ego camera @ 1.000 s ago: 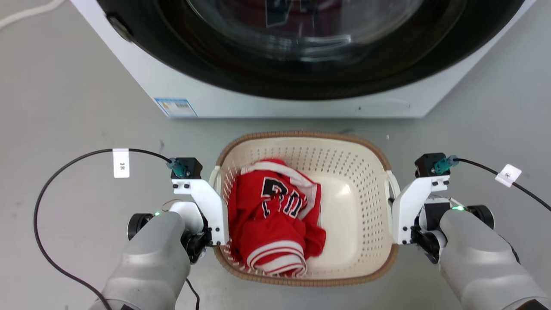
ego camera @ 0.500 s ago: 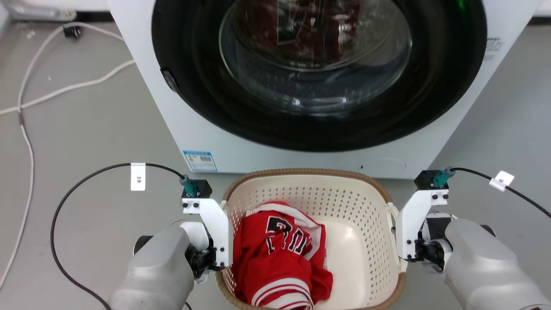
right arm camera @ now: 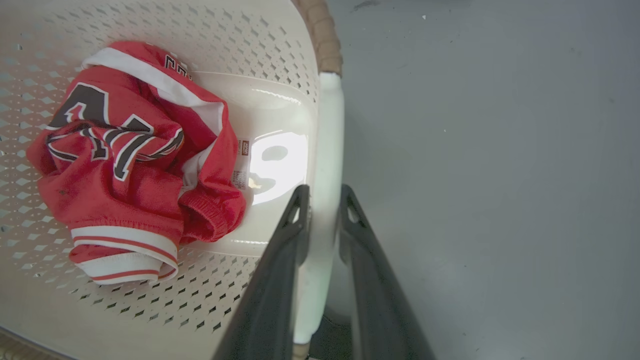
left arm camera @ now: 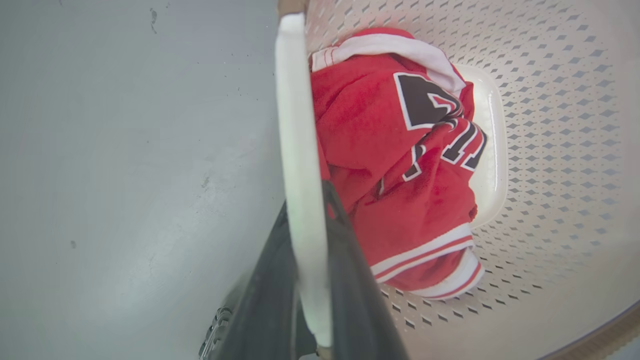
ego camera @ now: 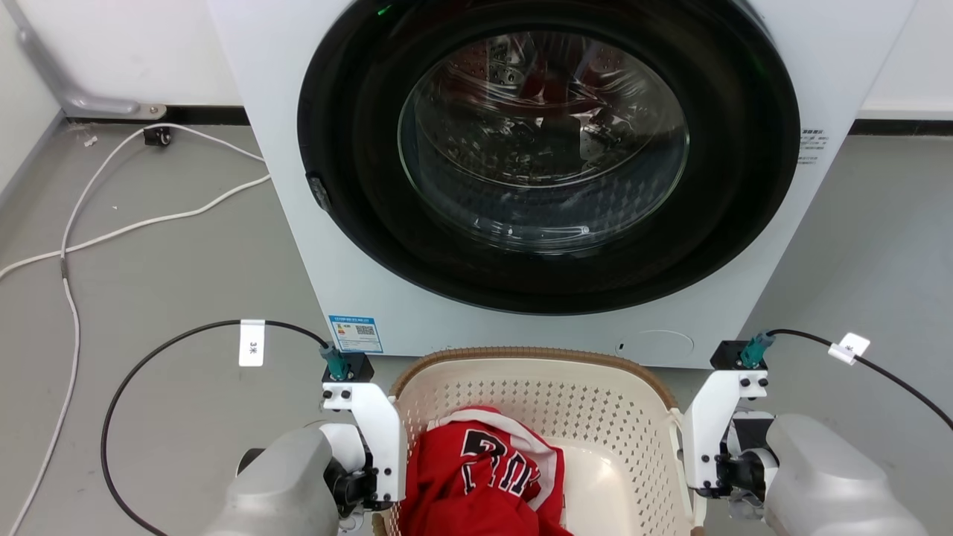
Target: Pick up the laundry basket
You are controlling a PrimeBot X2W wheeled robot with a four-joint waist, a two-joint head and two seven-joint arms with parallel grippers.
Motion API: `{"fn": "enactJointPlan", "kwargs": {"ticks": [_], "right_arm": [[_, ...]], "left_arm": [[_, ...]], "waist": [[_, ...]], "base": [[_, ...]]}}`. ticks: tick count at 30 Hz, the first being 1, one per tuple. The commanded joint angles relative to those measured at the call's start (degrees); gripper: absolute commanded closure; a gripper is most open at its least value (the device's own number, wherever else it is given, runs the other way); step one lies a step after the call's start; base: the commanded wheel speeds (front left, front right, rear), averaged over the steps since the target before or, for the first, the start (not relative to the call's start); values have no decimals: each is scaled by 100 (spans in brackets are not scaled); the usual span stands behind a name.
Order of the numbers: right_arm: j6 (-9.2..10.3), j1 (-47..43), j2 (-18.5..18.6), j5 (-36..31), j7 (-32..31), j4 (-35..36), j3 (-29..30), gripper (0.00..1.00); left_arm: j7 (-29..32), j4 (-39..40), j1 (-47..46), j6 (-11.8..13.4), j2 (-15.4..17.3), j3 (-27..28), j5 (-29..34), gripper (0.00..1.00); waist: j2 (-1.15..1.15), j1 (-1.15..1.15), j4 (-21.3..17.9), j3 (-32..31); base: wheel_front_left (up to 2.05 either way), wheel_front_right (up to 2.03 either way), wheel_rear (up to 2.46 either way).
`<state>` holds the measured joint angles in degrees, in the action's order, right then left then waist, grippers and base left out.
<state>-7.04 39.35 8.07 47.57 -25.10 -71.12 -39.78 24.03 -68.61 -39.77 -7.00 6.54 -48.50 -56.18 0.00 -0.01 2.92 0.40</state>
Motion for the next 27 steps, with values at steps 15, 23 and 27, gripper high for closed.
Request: {"fn": "enactJointPlan", "kwargs": {"ticks": [15, 23, 27], "right_arm": [[-82, 64, -182, 168, -130, 28, -128, 100], [-82, 107, -176, 202, -67, 15, -188, 100], [-82, 126, -179, 222, -57, 5, -209, 100]], "left_arm": [[-66, 103, 105, -85, -233, -226, -270, 100], [-174, 86, 60, -85, -233, -319, -367, 100], [-213, 60, 54, -85, -236, -361, -419, 100]], "waist": [[0, 1, 21, -60], [0, 1, 12, -21], [0, 1, 2, -3]], "base": [[0, 0, 0], [0, 0, 0], [0, 0, 0]]}}
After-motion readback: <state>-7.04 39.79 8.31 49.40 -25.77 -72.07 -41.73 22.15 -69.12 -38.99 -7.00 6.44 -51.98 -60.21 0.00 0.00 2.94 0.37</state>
